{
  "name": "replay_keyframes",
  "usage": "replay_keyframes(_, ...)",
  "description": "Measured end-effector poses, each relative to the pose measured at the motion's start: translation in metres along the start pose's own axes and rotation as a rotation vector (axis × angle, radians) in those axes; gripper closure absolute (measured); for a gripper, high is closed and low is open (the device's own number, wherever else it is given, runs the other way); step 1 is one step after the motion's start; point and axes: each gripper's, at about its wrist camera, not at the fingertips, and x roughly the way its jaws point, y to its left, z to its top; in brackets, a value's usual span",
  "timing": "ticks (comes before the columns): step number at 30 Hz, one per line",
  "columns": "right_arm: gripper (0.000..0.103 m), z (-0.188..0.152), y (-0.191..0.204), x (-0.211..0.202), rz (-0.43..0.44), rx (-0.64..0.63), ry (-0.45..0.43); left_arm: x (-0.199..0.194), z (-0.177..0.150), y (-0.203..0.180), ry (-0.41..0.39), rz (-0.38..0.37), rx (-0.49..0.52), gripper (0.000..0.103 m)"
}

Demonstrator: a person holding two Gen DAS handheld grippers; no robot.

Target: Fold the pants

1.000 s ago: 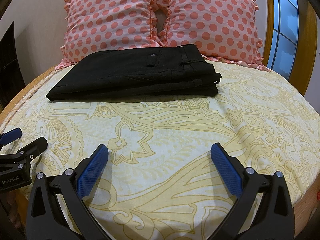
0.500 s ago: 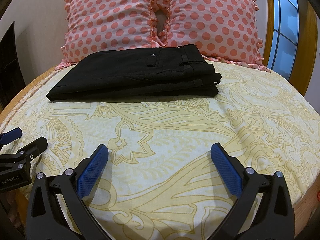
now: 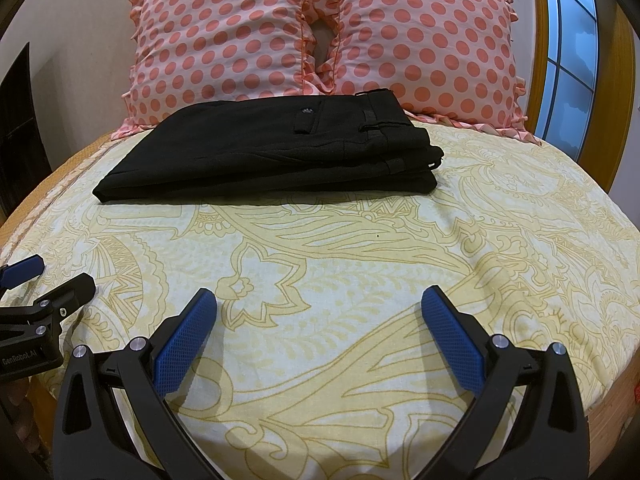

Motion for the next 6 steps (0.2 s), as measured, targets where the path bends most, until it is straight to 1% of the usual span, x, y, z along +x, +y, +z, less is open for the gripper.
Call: replay_keyframes(6, 0.001, -0.0002, 0.0001, 0.0001, 0.0, 0.0, 0.0, 0.0003, 0.0003, -0.001, -0.002, 0.002, 0.0, 0.002)
